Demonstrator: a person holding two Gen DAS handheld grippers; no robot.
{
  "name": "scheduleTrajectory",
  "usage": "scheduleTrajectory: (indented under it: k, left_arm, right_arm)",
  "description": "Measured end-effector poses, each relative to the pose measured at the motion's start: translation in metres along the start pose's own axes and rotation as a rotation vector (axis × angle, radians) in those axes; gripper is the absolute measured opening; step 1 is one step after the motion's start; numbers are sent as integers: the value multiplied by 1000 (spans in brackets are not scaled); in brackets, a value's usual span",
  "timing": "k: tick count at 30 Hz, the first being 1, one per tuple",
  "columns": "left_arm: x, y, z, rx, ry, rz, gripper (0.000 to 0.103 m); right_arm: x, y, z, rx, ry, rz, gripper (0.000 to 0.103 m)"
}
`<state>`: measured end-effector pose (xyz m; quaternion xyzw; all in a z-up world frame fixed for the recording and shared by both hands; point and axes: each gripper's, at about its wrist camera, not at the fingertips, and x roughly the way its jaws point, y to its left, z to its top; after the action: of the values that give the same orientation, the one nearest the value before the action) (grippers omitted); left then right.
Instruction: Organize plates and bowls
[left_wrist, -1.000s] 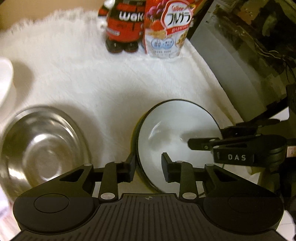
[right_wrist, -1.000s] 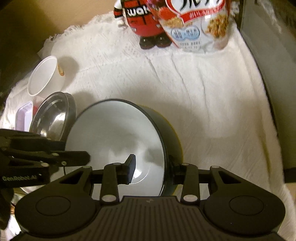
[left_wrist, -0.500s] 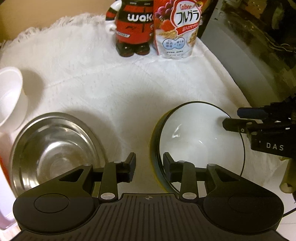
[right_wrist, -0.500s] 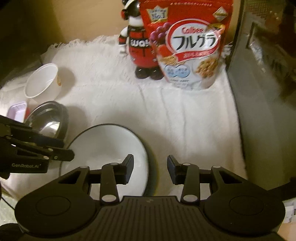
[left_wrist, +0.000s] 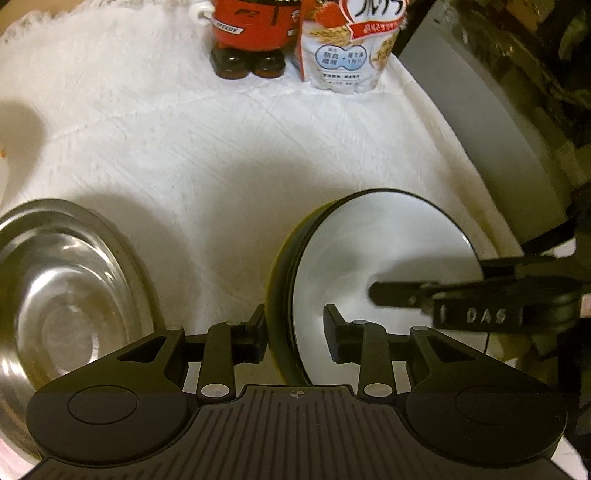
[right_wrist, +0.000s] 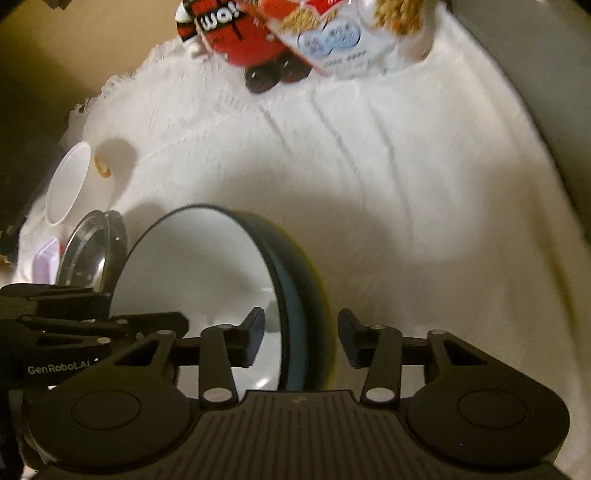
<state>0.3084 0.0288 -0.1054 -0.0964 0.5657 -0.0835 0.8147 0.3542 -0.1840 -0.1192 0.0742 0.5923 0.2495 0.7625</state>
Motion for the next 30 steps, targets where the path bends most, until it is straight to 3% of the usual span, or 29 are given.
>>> scheduleTrajectory:
  k: [5, 23, 30]
  left_arm:
    - [0, 12, -1, -74, 11, -37, 34]
    - [0, 15, 4, -69, -39, -34, 33]
    - [-34, 27, -8, -85, -109, -88, 33]
  right_arm:
    - [4, 8, 3, -27, -2, 14, 42]
    - [15, 10, 31, -54, -46, 1, 42]
    - [-8, 23, 29, -94, -128, -83, 43]
